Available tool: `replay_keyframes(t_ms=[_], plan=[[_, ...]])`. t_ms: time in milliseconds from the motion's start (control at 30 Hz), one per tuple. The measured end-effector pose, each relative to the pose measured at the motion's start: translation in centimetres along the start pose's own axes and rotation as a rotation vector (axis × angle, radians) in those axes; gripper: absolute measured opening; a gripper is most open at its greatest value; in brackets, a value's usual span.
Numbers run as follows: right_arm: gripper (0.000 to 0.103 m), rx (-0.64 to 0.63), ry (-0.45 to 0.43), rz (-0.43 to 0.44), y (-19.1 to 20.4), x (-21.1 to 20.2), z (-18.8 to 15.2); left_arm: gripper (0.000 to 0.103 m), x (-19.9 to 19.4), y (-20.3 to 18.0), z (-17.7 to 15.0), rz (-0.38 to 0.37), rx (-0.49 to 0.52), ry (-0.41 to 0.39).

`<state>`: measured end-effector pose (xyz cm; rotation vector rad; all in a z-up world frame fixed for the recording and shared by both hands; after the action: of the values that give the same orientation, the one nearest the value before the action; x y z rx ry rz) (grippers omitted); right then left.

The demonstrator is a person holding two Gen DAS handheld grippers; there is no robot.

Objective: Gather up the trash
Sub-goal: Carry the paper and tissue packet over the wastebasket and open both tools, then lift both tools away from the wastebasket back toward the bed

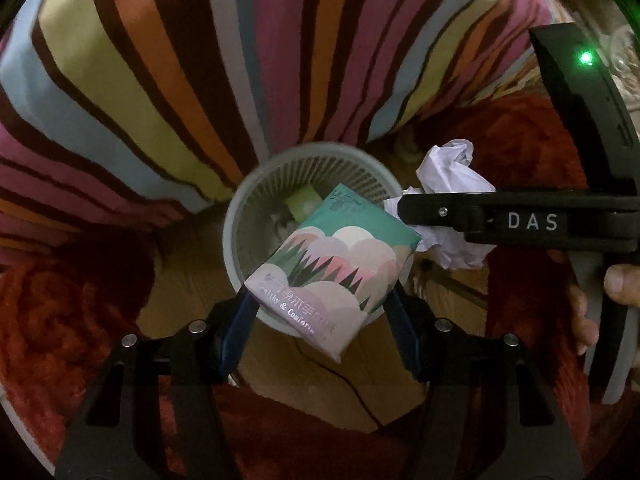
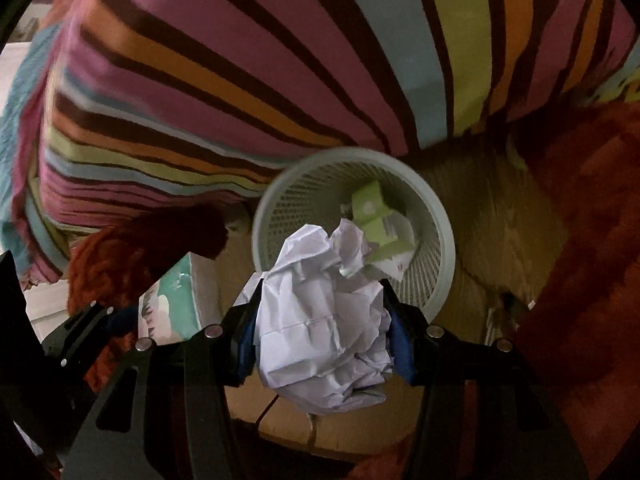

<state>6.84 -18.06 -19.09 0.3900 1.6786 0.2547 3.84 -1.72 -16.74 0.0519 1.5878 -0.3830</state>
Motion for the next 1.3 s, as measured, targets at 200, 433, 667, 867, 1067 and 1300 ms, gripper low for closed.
replay_keyframes(t_ms=[200,433,667,867,1067,1300], plan=[[0.051,0.023,0.054,-0.062,-0.8,2.4,0.9,0.061,2.5,0.6,0.6,-0.006,-0.024,0.096],[0.052,0.013,0.104,-0.087,-0.9,3.9,1.0,0.065,4.0,0.5,0.7,0.001,-0.031,0.157],[0.088,0.070,0.147,-0.065,-2.0,4.5,1.0,0.071,4.8,0.2,0.9,0.009,-0.018,0.191],[0.094,0.107,0.149,-0.066,-2.6,4.6,0.9,0.082,4.6,0.1,0.8,0.022,-0.011,0.180],[0.094,0.096,0.130,-0.090,-2.2,4.2,0.7,0.082,4.0,0.1,0.7,0.037,-0.019,0.157],[0.094,-0.050,-0.018,-0.108,0.6,0.3,0.0,0.082,0.6,-0.2,0.2,0.094,-0.016,0.008]])
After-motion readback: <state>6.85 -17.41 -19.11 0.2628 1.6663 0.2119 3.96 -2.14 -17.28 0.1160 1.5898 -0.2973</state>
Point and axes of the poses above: each gripper's, at about its wrist camera, not at the fingertips, and x roughly the way its jaws point, y to its left, z to its top, the point moved 2 cm from there along x, roughly the way its jaws point
